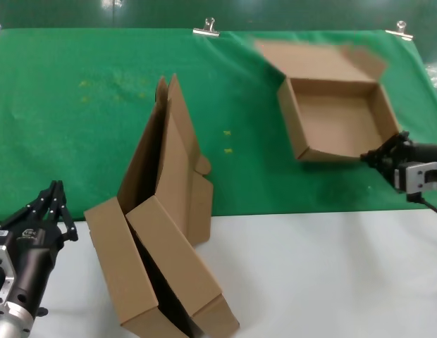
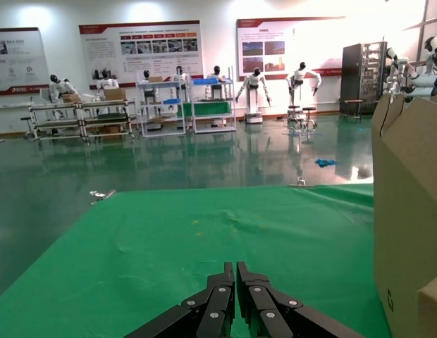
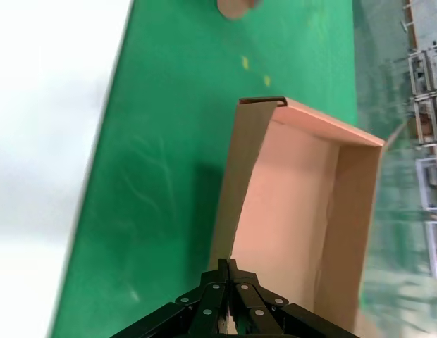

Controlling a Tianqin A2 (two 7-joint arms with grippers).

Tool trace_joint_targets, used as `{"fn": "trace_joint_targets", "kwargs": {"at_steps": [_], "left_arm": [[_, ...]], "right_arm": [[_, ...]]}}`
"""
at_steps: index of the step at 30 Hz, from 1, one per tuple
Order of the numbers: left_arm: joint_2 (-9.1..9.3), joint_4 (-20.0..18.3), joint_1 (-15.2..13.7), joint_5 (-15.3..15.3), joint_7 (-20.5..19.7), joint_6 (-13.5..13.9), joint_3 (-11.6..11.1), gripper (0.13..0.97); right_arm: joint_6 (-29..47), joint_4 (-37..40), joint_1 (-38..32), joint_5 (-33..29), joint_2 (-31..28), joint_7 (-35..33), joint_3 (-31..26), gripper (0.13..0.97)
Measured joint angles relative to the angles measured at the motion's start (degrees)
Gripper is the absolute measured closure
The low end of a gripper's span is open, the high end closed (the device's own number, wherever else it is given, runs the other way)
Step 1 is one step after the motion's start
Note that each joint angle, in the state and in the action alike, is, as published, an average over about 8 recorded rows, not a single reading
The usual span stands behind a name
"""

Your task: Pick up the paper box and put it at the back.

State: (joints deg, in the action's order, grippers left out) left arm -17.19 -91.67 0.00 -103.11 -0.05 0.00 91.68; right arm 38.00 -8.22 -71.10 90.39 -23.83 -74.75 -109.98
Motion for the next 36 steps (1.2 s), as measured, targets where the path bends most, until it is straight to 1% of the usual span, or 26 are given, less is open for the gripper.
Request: {"fn": "trace_joint_targets", "kwargs": {"at_steps": [6,10,14,15,19,23,24,26,29,32,36], "left_arm": [[0.00,0.00,0.00,0.00,0.01,0.00,0.00,0.929],[0.00,0.00,0.00,0.01,0.02,0.00,0.00,0.929],[0.00,0.00,0.00,0.01,0.02,0.00,0.00,0.929],[0.00,0.00,0.00,0.01,0.02,0.00,0.00,0.929],[0.00,0.00,0.00,0.01,0.02,0.00,0.00,0.929],[0.00,0.00,0.00,0.00,0.02,0.00,0.00,0.929],[0.00,0.00,0.00,0.00,0.02,0.00,0.00,0.929],[0.00,0.00,0.00,0.00,0.02,0.00,0.00,0.929],[0.00,0.00,0.00,0.00,0.02,0.00,0.00,0.929],[0.00,0.00,0.00,0.00,0.02,0.00,0.00,0.929],[0.00,0.00,0.00,0.00,0.02,0.00,0.00,0.929]], "right_arm": [[2.84,-9.13,4.57,-4.44,-1.00,13.46,-3.15,0.948],[4.26,-13.94,7.26,-6.20,-1.56,20.26,-4.54,0.921],[5.75,-15.91,8.79,-5.98,-1.83,23.71,-4.46,0.894],[6.20,-15.99,8.99,-5.59,-1.90,23.97,-4.14,0.894],[8.62,-16.51,10.02,-2.62,-2.77,24.00,-1.57,0.835],[11.43,-20.53,13.79,2.62,-5.17,25.79,3.01,0.777],[12.20,-22.27,15.40,4.29,-5.98,26.94,4.46,0.777],[13.89,-26.17,19.29,8.01,-7.63,30.13,7.77,0.731],[16.94,-32.08,26.75,14.93,-9.57,36.92,14.24,0.663],[19.31,-37.14,34.74,22.75,-9.70,44.77,21.98,0.594],[19.09,-43.74,44.73,32.28,-6.62,54.69,31.90,0.594]]}}
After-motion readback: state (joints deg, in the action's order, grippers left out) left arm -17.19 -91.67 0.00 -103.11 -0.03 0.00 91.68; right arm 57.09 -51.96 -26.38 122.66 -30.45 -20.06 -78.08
